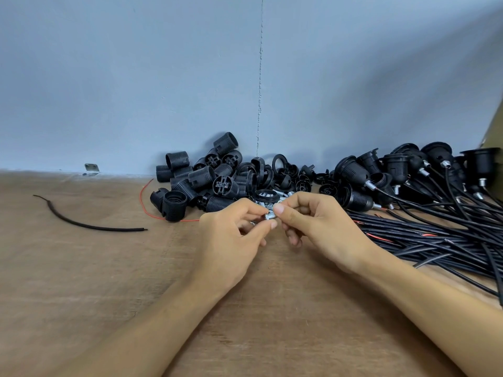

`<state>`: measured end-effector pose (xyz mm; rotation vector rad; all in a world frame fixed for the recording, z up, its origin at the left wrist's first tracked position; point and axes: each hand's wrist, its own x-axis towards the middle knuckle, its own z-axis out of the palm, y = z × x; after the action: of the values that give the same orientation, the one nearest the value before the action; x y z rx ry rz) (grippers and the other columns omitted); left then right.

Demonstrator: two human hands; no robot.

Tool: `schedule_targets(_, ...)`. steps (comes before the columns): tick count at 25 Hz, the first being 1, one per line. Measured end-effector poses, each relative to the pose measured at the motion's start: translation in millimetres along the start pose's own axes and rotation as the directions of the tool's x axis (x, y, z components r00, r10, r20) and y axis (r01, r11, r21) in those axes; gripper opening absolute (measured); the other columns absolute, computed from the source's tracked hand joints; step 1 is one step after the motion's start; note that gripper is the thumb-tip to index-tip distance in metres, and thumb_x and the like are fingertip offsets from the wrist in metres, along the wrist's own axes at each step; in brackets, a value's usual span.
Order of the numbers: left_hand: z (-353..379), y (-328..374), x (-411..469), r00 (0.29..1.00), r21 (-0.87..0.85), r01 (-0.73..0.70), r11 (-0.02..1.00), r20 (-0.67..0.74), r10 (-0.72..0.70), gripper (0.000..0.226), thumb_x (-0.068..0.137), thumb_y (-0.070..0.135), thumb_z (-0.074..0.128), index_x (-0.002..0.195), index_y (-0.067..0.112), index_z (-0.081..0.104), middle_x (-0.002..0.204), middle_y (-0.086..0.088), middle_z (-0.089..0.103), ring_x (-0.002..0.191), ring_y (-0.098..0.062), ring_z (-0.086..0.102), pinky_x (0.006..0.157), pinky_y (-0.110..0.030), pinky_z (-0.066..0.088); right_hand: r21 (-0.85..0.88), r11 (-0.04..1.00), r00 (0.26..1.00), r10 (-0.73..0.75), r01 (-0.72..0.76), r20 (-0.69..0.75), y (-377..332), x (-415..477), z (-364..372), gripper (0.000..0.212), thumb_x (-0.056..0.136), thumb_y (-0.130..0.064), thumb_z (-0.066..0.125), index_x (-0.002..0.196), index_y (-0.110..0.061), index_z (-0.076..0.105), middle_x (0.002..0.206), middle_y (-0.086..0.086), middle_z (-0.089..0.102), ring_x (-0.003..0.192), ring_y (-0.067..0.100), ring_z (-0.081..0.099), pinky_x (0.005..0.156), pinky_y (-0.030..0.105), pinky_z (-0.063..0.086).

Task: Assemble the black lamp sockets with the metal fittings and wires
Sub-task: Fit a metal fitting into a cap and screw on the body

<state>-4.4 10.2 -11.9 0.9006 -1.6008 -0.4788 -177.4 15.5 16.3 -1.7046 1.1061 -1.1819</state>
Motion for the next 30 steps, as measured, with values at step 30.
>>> schedule_targets(30,-0.1,6.9,-0.2,0.999,-0.029,-0.039,0.999,-0.028,0.038,0.045,0.085,0.013,0.081,0.092,0.057,0.073,0.073,0.025,0.073,0.056,-0.005,0.069,0.056,-0.013,0.051,0.438,0.865,0.967,0.180,-0.244,0.183,5.6,7.2,-9.5,0.016,0.083,-0.018,0.073,0.089,-0.004,0.074,0.079,0.008,0.068,0.059,0.011,0.060,0.056,0.021,0.052)
